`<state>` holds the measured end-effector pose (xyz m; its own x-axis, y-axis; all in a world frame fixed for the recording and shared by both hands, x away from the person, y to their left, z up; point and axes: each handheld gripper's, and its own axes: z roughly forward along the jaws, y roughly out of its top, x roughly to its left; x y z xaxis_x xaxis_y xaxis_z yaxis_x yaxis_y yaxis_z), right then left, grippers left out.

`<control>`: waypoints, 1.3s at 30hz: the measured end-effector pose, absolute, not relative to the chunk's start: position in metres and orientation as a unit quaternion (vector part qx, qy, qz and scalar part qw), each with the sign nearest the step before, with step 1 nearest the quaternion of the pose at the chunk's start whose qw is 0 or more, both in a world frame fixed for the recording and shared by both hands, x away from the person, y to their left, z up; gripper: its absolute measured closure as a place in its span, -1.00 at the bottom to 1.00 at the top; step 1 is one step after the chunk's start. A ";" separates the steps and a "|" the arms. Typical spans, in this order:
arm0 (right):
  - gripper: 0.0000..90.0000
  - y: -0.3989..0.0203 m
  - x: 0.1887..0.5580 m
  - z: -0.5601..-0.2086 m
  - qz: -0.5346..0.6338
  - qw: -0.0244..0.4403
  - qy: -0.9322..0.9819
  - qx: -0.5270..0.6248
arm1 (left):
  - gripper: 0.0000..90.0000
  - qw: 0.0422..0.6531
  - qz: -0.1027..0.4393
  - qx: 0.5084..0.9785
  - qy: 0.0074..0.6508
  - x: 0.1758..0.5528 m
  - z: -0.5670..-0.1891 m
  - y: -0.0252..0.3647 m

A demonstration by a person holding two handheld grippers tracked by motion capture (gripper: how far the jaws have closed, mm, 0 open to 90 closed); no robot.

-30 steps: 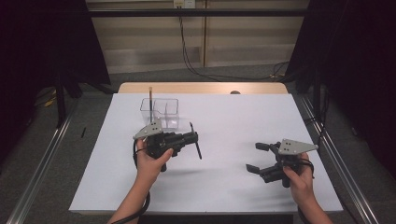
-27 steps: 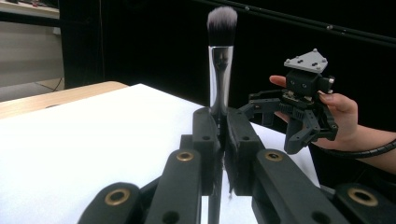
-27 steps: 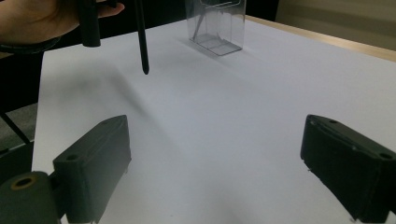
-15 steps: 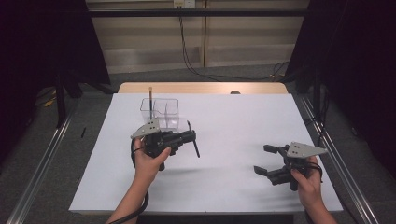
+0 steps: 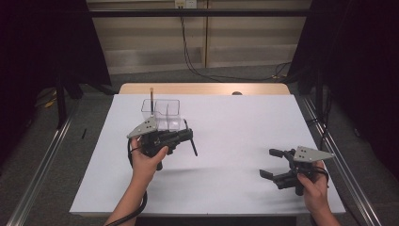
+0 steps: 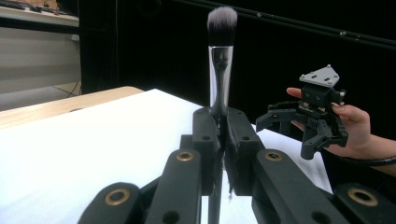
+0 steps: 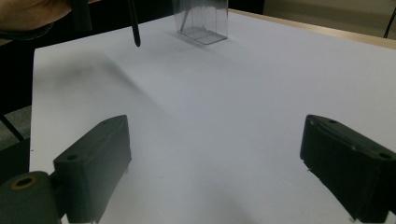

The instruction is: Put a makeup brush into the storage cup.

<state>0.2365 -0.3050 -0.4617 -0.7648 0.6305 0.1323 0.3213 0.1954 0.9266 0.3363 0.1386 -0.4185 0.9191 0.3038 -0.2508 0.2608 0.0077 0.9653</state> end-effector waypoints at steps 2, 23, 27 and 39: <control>-0.81 -0.305 0.236 -0.462 0.552 0.141 0.760 0.313 | 0.87 0.681 0.017 0.704 0.202 0.337 -0.418 0.140; -0.81 -0.306 0.233 -0.461 0.552 0.140 0.763 0.305 | 0.86 0.675 0.042 0.702 0.222 0.345 -0.405 0.161; -0.81 -0.306 0.233 -0.462 0.552 0.140 0.764 0.304 | 0.86 0.675 0.047 0.702 0.224 0.348 -0.401 0.164; -0.81 -0.306 0.232 -0.461 0.553 0.140 0.763 0.304 | 0.87 0.670 0.060 0.702 0.234 0.357 -0.394 0.171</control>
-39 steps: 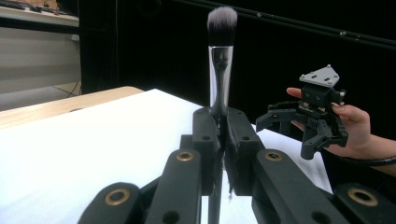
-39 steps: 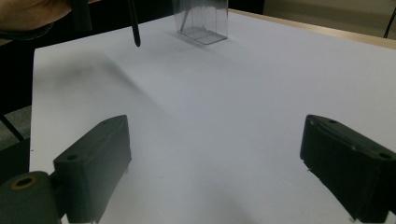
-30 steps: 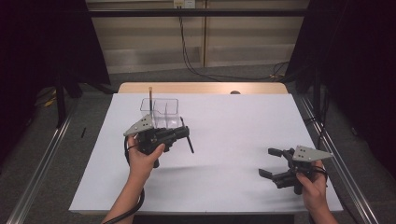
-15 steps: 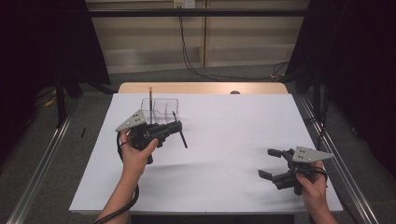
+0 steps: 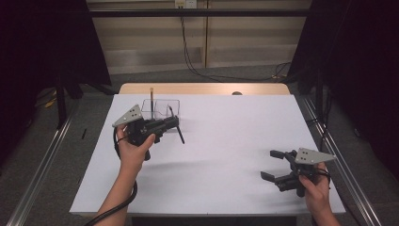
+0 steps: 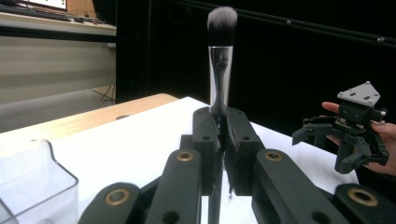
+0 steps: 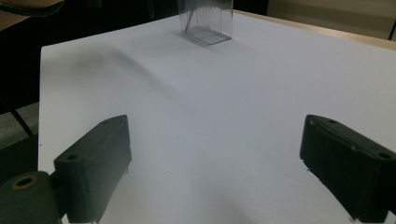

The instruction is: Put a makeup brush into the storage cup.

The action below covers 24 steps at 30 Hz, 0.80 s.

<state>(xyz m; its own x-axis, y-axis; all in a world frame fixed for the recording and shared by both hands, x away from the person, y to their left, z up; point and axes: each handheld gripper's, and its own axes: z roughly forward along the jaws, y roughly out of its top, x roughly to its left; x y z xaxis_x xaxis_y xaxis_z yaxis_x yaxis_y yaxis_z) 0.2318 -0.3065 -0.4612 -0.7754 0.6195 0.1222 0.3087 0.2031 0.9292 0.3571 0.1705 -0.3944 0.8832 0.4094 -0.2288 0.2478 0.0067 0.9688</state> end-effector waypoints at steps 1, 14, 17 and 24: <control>-0.81 -0.307 0.232 -0.461 0.553 0.140 0.763 0.304 | 0.87 0.670 0.062 0.702 0.236 0.358 -0.394 0.171; -0.81 -0.307 0.232 -0.462 0.553 0.140 0.763 0.303 | 0.86 0.661 0.080 0.704 0.245 0.369 -0.384 0.181; -0.81 -0.307 0.232 -0.462 0.553 0.140 0.763 0.303 | 0.87 0.661 0.083 0.704 0.246 0.371 -0.382 0.182; -0.81 -0.307 0.232 -0.462 0.552 0.141 0.764 0.303 | 0.87 0.658 0.089 0.705 0.250 0.376 -0.378 0.183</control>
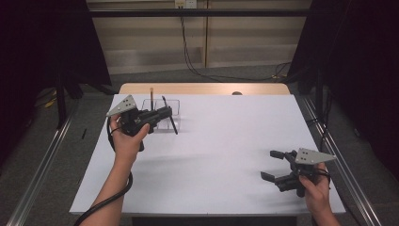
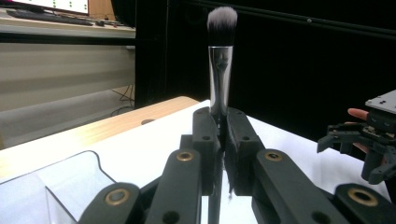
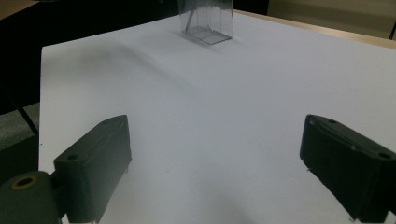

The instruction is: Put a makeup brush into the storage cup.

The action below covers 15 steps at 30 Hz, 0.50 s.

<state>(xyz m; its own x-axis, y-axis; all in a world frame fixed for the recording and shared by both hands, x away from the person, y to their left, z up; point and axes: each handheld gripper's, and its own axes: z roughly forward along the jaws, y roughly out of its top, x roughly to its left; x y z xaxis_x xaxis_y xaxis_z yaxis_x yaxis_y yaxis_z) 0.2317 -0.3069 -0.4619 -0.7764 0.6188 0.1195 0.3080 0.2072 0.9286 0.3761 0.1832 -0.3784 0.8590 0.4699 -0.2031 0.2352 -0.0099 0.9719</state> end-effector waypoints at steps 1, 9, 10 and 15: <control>-0.81 -0.307 0.232 -0.462 0.552 0.141 0.764 0.304 | 0.87 0.656 0.090 0.706 0.251 0.377 -0.378 0.184; -0.81 -0.307 0.232 -0.462 0.553 0.140 0.763 0.303 | 0.87 0.652 0.097 0.707 0.254 0.384 -0.373 0.186; -0.81 -0.307 0.232 -0.462 0.553 0.140 0.763 0.304 | 0.87 0.651 0.099 0.708 0.256 0.385 -0.373 0.186; -0.81 -0.307 0.232 -0.462 0.554 0.140 0.762 0.303 | 0.87 0.649 0.104 0.708 0.258 0.388 -0.371 0.187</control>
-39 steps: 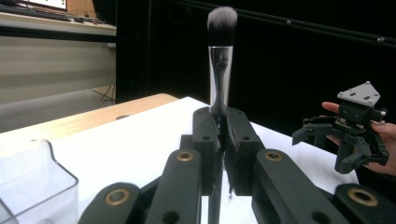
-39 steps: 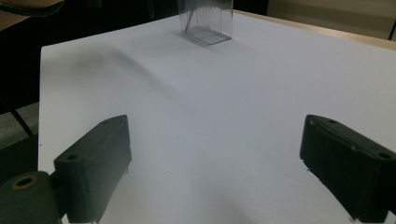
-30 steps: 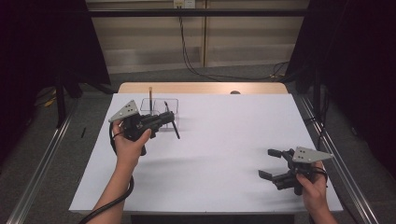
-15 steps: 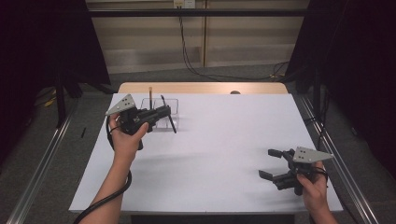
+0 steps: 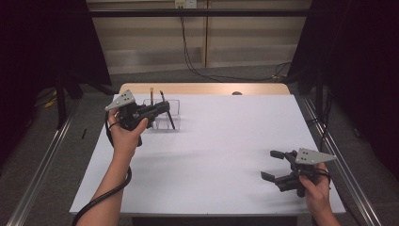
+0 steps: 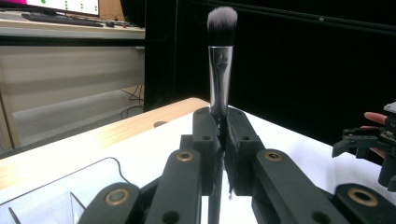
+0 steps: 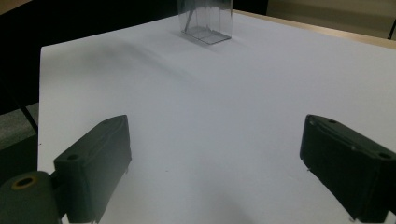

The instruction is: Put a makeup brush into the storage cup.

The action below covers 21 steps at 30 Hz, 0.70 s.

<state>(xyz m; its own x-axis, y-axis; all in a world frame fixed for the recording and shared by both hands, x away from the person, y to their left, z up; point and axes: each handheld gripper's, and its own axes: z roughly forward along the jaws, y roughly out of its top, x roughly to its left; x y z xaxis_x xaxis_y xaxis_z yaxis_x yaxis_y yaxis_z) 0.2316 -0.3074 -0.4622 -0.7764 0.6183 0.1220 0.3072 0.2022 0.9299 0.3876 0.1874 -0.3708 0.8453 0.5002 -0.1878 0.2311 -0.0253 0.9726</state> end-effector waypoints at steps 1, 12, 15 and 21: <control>-0.81 -0.307 0.232 -0.462 0.553 0.141 0.763 0.304 | 0.87 0.648 0.104 0.709 0.258 0.388 -0.370 0.188; -0.81 -0.307 0.231 -0.462 0.553 0.141 0.763 0.303 | 0.87 0.647 0.111 0.705 0.270 0.395 -0.367 0.192; -0.81 -0.307 0.231 -0.462 0.553 0.141 0.763 0.303 | 0.87 0.643 0.115 0.707 0.270 0.396 -0.365 0.194; -0.81 -0.308 0.231 -0.462 0.553 0.141 0.763 0.304 | 0.87 0.641 0.122 0.707 0.272 0.400 -0.361 0.196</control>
